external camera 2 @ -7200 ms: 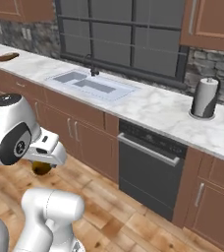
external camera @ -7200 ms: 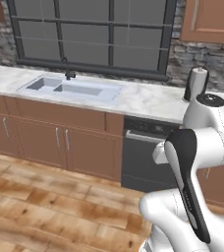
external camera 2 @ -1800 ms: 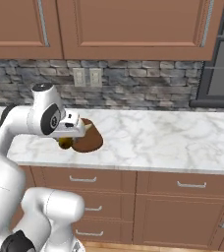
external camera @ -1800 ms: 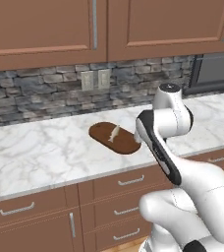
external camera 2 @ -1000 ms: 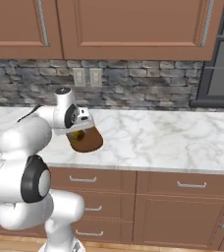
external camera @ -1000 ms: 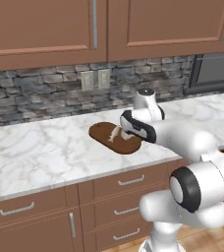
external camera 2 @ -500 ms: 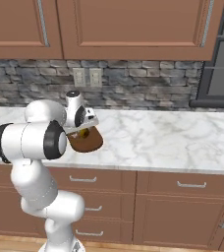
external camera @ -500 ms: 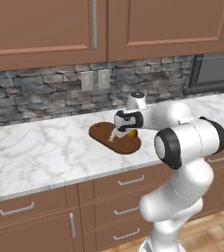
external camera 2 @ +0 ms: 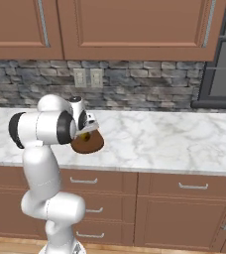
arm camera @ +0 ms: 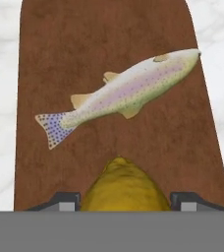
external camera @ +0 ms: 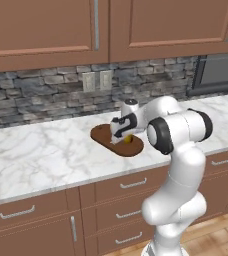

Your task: Retrieve a lemon from the fridge and place it on the cutting board with the fish.

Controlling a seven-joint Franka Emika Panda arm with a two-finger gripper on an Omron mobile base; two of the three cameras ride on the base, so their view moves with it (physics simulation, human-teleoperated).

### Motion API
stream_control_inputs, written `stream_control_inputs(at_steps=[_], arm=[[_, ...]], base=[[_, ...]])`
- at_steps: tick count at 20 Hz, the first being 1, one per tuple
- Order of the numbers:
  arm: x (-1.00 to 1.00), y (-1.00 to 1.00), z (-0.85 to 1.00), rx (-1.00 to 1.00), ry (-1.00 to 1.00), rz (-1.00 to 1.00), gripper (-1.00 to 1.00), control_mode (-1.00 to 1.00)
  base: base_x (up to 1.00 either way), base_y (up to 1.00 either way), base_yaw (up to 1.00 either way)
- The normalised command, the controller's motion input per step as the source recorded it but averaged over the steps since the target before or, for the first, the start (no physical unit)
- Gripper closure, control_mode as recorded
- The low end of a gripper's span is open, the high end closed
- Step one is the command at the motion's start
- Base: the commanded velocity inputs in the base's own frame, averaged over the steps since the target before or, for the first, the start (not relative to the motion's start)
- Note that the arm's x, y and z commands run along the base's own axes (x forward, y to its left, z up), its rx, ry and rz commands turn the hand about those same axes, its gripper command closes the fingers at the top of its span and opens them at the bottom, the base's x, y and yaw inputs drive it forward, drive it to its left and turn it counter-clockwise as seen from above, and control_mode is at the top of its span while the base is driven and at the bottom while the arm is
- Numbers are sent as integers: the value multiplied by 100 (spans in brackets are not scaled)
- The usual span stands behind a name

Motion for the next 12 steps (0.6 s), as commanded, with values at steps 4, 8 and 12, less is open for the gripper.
stream_control_inputs(at_steps=[4,8,12], arm=[[17,-2,-46,0,0,0,100,-100],[14,0,-16,0,0,0,100,-100],[5,0,-11,0,0,0,-100,-100]], base=[[0,0,0],[0,0,0],[0,0,0]])
